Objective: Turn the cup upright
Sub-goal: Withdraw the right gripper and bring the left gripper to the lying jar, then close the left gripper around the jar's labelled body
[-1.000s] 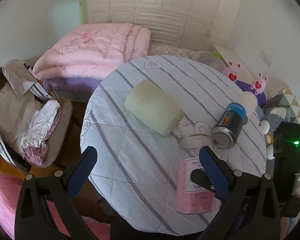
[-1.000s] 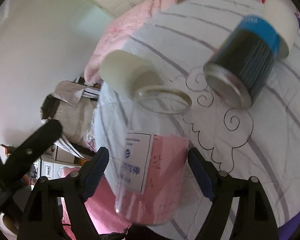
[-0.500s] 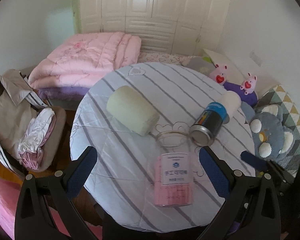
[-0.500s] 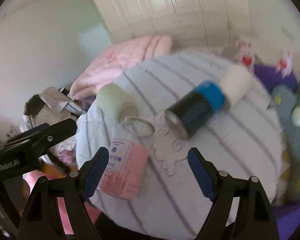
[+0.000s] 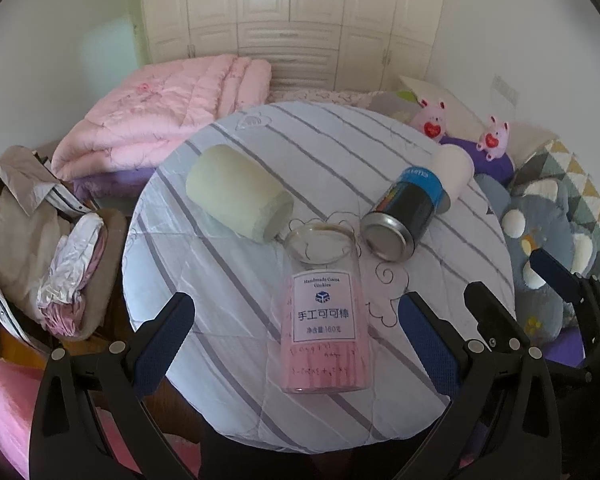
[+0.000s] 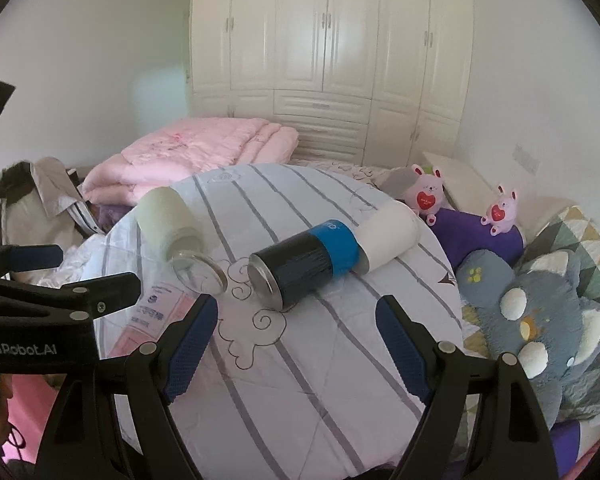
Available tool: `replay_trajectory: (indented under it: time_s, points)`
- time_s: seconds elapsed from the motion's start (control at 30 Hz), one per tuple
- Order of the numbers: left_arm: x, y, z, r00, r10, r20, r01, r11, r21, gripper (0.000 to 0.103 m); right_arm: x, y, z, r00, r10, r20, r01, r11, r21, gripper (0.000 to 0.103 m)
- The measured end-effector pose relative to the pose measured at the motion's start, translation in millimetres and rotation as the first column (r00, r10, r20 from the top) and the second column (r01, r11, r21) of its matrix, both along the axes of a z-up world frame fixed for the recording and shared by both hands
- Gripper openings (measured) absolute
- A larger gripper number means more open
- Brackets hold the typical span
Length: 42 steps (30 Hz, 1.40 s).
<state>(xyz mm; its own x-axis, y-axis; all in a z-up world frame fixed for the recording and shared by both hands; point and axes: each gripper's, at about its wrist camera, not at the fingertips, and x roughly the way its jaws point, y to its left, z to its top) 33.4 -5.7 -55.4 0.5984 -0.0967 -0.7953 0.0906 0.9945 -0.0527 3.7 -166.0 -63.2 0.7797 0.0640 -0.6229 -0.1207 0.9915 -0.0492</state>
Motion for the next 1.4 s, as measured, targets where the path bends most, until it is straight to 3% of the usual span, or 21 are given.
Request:
replay_trajectory:
  time_s: [0.53, 0.87, 1.07, 1.27, 1.3, 1.37, 1.4]
  points:
    - [17, -4, -13, 1.0, -0.003, 0.025, 0.003, 1.0, 0.004, 0.103, 7, -10, -9, 1.0, -0.012, -0.023, 0.012, 1.0, 0.018, 0.083]
    - [40, -12, -34, 0.995, -0.027, -0.098, 0.03, 0.999, 0.029, 0.103, 16, -15, -21, 0.997, -0.018, -0.078, 0.02, 0.999, 0.026, 0.083]
    - [63, -19, -57, 0.974, -0.05, -0.223, 0.053, 0.999, 0.007, 0.103, 23, -13, -30, 0.993, 0.003, -0.117, 0.0, 1.0, 0.022, 0.083]
    - [79, -28, -74, 0.955, -0.048, -0.291, 0.061, 0.998, 0.033, 0.102, 31, -18, -38, 0.989, -0.003, -0.15, 0.006, 1.0, 0.017, 0.083]
    - [81, -28, -76, 0.953, -0.047, -0.301, 0.061, 0.997, 0.039, 0.101, 32, -19, -38, 0.988, -0.003, -0.155, 0.006, 1.0, 0.02, 0.083]
    - [83, -29, -80, 0.95, -0.044, -0.31, 0.058, 0.998, 0.038, 0.085, 35, -21, -40, 0.987, -0.004, -0.163, 0.008, 1.0, 0.02, 0.083]
    - [83, -29, -81, 0.947, -0.046, -0.319, 0.059, 0.998, 0.032, 0.082, 36, -21, -41, 0.986, -0.003, -0.167, 0.006, 1.0, 0.019, 0.083]
